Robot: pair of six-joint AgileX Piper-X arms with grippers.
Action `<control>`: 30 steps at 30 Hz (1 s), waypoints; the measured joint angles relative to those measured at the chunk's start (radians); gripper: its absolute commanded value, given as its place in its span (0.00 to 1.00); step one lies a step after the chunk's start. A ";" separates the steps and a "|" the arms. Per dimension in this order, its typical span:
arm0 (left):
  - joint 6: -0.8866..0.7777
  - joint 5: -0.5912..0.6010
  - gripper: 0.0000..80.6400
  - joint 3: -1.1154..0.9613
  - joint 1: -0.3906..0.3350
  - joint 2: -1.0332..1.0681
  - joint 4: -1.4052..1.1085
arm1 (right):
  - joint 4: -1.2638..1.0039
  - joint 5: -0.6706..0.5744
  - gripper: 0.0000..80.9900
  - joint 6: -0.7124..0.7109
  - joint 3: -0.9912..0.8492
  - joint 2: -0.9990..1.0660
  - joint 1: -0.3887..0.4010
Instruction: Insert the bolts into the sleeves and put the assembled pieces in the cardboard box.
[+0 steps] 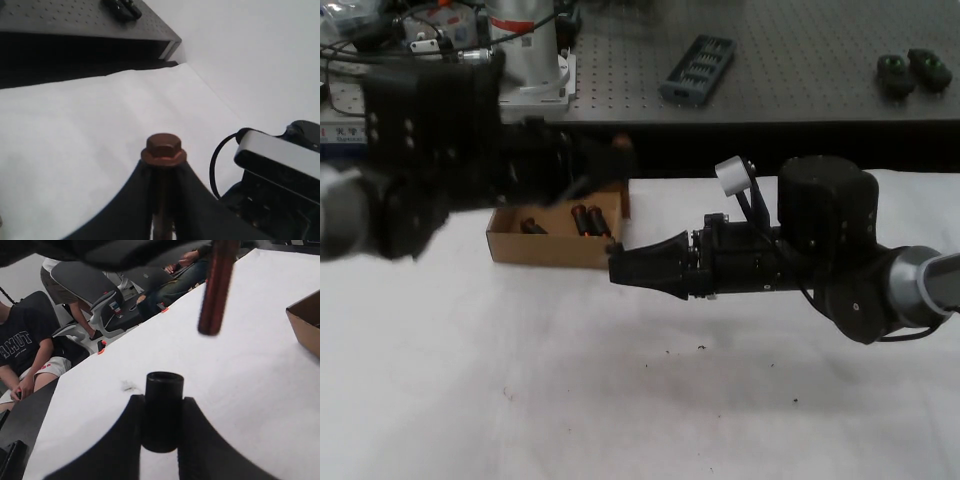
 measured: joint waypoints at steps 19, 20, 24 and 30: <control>-0.020 -0.139 0.01 0.256 0.006 -0.133 -0.141 | -0.006 -0.029 0.06 0.000 0.068 -0.029 -0.024; -0.020 -0.139 0.01 0.256 0.006 -0.133 -0.142 | -0.006 -0.029 0.06 0.000 0.075 -0.030 -0.022; -0.022 -0.146 0.01 0.256 0.006 -0.130 -0.180 | -0.001 -0.021 0.06 -0.003 0.099 -0.031 -0.021; -0.094 -0.146 0.01 0.258 0.006 -0.114 -0.274 | -0.005 -0.022 0.06 -0.003 0.100 -0.031 -0.009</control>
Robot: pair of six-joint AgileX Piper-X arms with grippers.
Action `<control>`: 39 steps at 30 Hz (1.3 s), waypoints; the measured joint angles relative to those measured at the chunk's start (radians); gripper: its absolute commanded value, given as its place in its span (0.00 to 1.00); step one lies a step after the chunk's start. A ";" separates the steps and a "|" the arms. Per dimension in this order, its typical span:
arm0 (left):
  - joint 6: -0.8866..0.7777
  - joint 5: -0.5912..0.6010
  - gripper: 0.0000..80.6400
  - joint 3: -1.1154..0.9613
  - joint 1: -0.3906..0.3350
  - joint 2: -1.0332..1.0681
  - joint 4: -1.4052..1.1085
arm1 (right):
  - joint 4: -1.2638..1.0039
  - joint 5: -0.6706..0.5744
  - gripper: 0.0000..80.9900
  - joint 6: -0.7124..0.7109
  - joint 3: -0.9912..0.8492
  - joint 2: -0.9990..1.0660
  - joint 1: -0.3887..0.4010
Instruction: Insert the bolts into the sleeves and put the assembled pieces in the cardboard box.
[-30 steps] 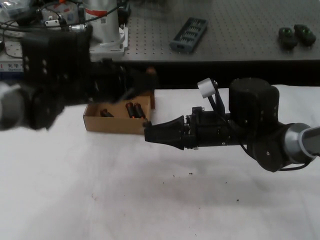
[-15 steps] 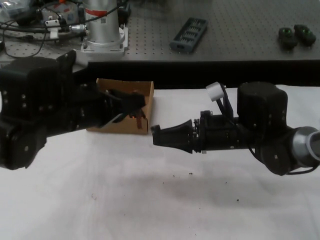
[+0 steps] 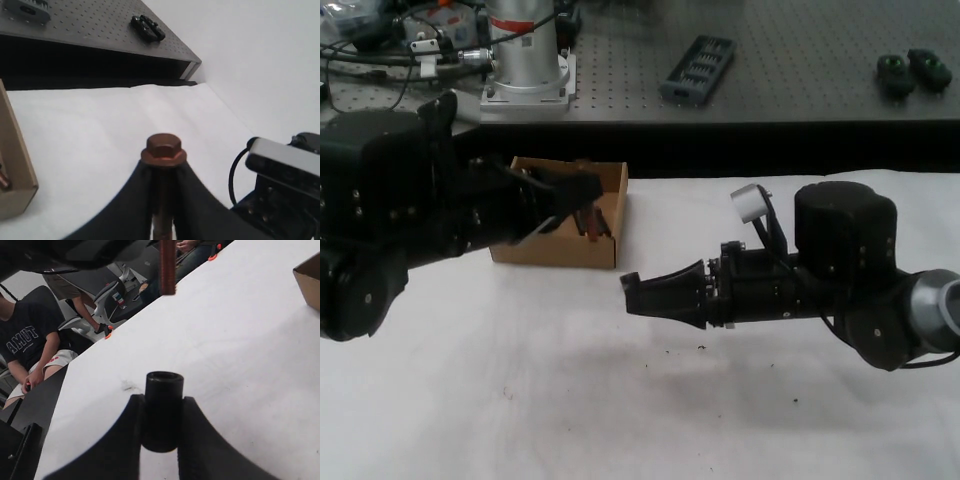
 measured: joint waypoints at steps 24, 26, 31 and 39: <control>-0.197 0.052 0.01 0.108 0.000 0.003 -0.191 | -0.063 -0.018 0.06 0.013 0.001 0.000 0.029; -0.198 0.052 0.01 0.108 0.000 0.003 -0.191 | -0.066 -0.018 0.06 0.013 0.001 0.000 0.029; -0.198 0.052 0.01 0.112 0.000 0.003 -0.184 | -0.107 -0.023 0.06 0.031 0.001 0.000 0.029; -0.198 0.052 0.01 0.114 0.000 0.003 -0.184 | -0.115 -0.026 0.06 0.043 -0.005 0.000 0.029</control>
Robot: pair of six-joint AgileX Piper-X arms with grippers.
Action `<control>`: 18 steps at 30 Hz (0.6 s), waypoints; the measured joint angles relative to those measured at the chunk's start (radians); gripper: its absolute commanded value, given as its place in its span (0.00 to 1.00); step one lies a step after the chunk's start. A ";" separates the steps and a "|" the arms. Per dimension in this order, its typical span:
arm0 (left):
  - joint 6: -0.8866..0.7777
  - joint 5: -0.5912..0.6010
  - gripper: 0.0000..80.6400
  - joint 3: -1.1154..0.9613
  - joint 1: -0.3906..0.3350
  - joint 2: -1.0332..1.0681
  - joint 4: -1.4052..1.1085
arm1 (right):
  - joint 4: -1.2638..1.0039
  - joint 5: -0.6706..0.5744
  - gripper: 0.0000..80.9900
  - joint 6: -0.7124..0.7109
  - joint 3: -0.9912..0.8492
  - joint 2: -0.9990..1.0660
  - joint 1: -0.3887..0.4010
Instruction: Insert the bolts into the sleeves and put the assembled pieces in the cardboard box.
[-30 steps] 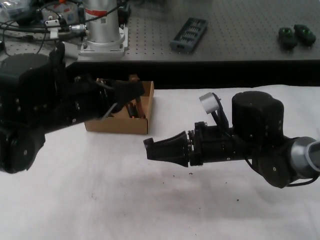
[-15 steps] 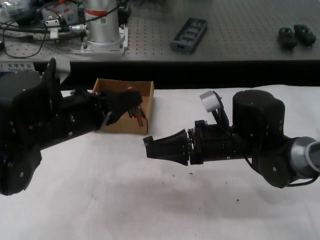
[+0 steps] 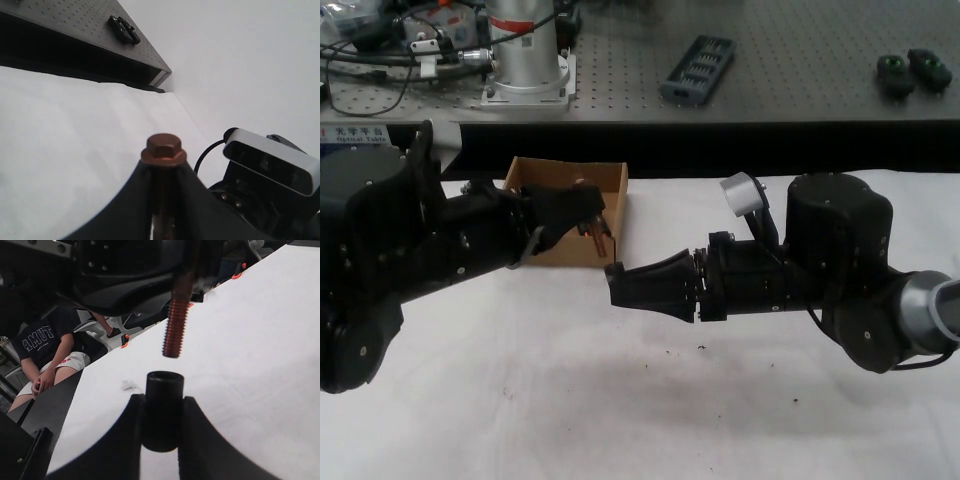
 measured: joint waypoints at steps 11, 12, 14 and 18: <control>0.000 0.025 0.01 0.000 -0.015 0.000 0.000 | 0.000 -0.012 0.06 0.013 0.000 0.000 0.000; 0.000 0.027 0.01 0.000 -0.020 0.000 0.000 | 0.000 -0.016 0.06 0.015 0.000 0.000 0.000; 0.000 0.030 0.01 0.000 -0.027 0.000 0.000 | 0.000 -0.025 0.06 0.020 0.000 0.000 0.000; 0.000 0.030 0.01 0.000 -0.027 0.000 0.000 | 0.000 -0.028 0.06 0.023 0.000 0.000 0.000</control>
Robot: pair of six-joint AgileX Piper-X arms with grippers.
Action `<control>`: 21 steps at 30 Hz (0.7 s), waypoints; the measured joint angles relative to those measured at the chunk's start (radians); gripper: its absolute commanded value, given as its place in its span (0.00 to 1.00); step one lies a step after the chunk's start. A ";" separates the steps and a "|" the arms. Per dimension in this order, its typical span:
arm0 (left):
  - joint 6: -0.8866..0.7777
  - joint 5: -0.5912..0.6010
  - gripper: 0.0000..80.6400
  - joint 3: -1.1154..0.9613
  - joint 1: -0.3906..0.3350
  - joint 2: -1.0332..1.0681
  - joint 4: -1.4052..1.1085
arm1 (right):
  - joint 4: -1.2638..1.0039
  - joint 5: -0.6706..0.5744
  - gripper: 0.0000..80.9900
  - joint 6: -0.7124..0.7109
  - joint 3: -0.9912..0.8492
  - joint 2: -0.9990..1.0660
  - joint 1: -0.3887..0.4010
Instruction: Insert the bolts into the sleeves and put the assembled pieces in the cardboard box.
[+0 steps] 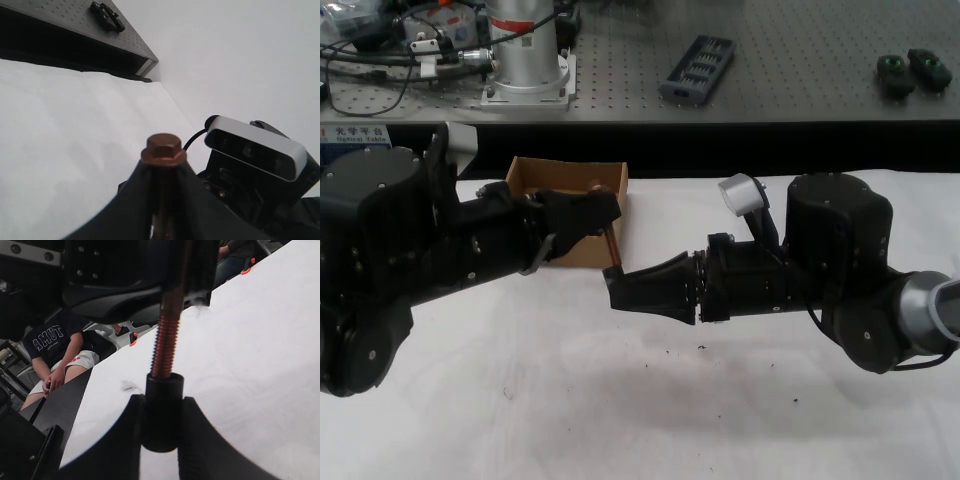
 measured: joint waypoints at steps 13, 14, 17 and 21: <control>-0.011 0.008 0.01 0.000 0.000 0.000 0.003 | 0.000 -0.006 0.06 0.001 0.000 0.000 0.000; -0.013 0.008 0.01 0.000 0.000 0.000 0.003 | 0.000 -0.006 0.06 0.001 0.000 0.000 0.000; -0.017 0.008 0.01 0.000 0.000 0.000 0.003 | 0.000 -0.006 0.06 0.001 0.000 0.000 0.000; -0.018 0.004 0.01 0.000 0.000 0.000 0.004 | 0.000 -0.006 0.06 0.001 0.000 0.000 0.000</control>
